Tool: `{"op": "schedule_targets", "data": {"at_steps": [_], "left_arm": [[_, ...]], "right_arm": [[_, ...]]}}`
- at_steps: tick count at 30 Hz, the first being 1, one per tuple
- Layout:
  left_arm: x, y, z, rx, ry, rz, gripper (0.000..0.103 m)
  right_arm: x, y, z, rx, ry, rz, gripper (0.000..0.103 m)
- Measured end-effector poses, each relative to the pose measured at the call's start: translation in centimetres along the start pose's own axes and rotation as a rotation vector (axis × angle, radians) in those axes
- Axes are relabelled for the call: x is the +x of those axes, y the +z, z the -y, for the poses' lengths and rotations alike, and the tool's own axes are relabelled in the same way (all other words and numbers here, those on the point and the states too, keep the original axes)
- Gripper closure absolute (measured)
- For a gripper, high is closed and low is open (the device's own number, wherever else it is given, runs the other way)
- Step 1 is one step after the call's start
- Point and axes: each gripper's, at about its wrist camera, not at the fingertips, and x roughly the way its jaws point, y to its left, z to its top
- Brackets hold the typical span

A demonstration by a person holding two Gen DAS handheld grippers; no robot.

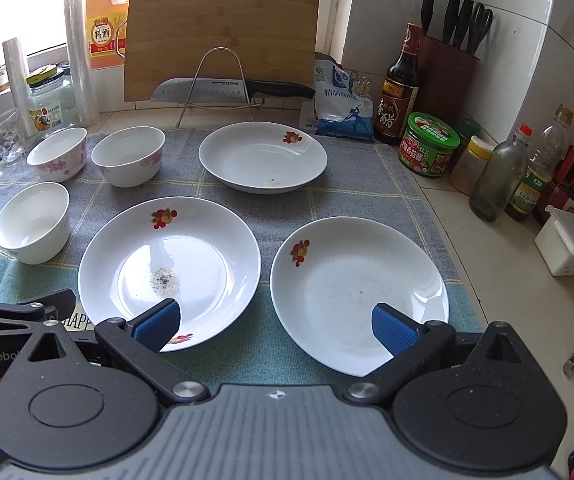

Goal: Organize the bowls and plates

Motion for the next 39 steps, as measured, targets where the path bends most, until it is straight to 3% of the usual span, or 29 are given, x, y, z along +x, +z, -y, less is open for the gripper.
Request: {"op": "schedule_targets", "data": {"at_steps": [7, 21, 27, 39], "left_arm": [[0.5, 0.2, -1.6, 0.011, -0.071, -0.01, 0.001], [0.7, 0.6, -4.4, 0.077, -0.209, 0.082, 0.001], [1.4, 1.0, -5.1, 0.052, -0.291, 0.087, 0.001], [3.1, 2.3, -2.1, 0.093, -0.335, 0.049, 0.001]], "right_arm": [[-0.5, 0.2, -1.1, 0.01, -0.024, 0.02, 0.0], [-2.2, 0.5, -2.2, -0.033, -0.061, 0.137, 0.0], [-1.7, -0.3, -0.3, -0.044, -0.098, 0.121, 0.0], [2.1, -3.9, 5.5, 0.011, -0.08, 0.027, 0.0]]}}
